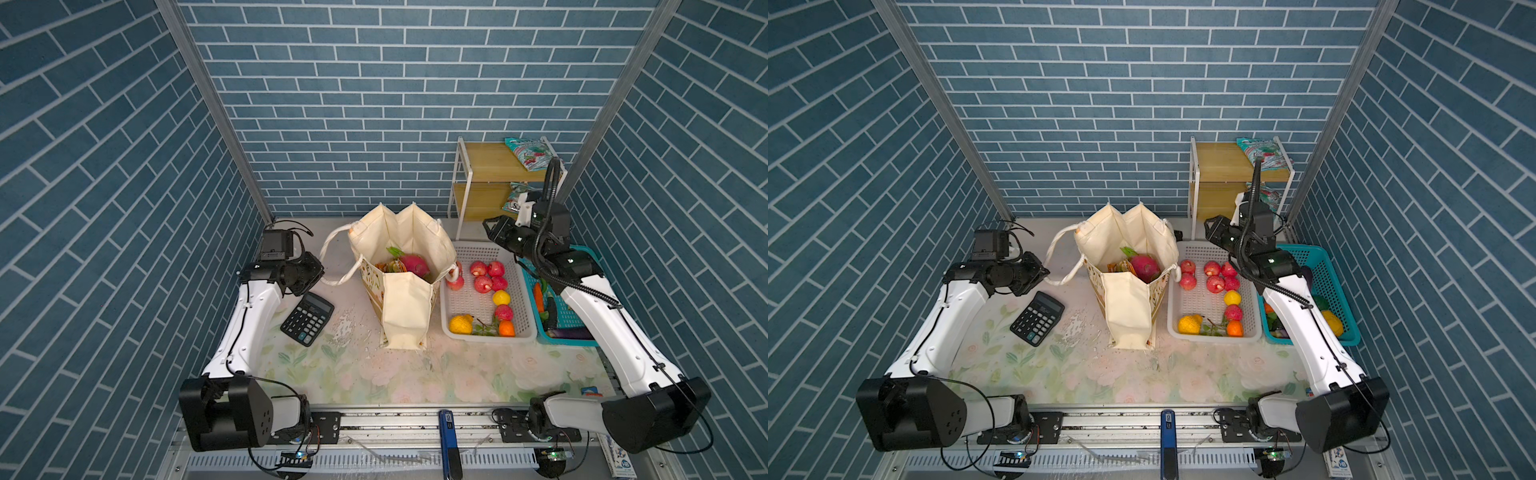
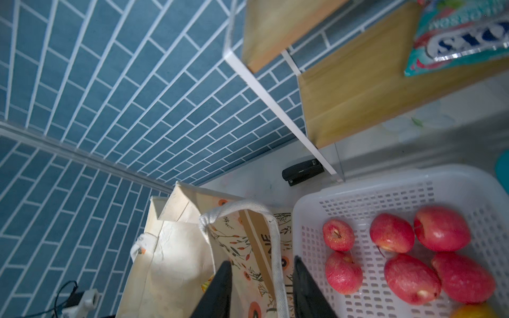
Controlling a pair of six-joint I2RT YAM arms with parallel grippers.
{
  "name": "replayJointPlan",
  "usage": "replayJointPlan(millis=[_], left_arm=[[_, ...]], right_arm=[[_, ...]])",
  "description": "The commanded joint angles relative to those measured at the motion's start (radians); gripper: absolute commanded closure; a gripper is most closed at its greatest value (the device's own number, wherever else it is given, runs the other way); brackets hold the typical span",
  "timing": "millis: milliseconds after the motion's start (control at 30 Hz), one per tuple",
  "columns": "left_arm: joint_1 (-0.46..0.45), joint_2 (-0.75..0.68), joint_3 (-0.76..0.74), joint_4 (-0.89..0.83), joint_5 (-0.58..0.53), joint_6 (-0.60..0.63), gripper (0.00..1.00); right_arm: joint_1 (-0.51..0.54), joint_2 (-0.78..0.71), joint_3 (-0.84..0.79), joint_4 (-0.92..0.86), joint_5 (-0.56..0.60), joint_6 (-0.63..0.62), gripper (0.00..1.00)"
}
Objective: Place the food into the grocery bag and tie it
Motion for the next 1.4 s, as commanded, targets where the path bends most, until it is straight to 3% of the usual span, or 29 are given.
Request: replayJointPlan(millis=[0, 100, 400, 767, 1367], left_arm=[[-0.001, 0.016, 0.038, -0.038, -0.032, -0.005, 1.00], [-0.001, 0.025, 0.051, -0.047, -0.036, -0.011, 1.00], [0.000, 0.045, 0.085, -0.078, -0.066, -0.041, 1.00], [0.021, 0.071, 0.130, -0.090, -0.084, -0.054, 1.00], [0.021, 0.072, 0.139, -0.087, -0.069, -0.052, 1.00]], right_arm=[[0.002, -0.012, -0.128, 0.071, 0.033, 0.291, 0.64], [0.002, -0.010, -0.222, 0.139, -0.003, 0.404, 0.63], [-0.003, 0.089, -0.325, 0.332, -0.159, 0.524, 0.57], [0.001, 0.293, -0.228, 0.414, -0.349, 0.554, 0.54], [0.002, 0.354, -0.214, 0.429, -0.486, 0.599, 0.50]])
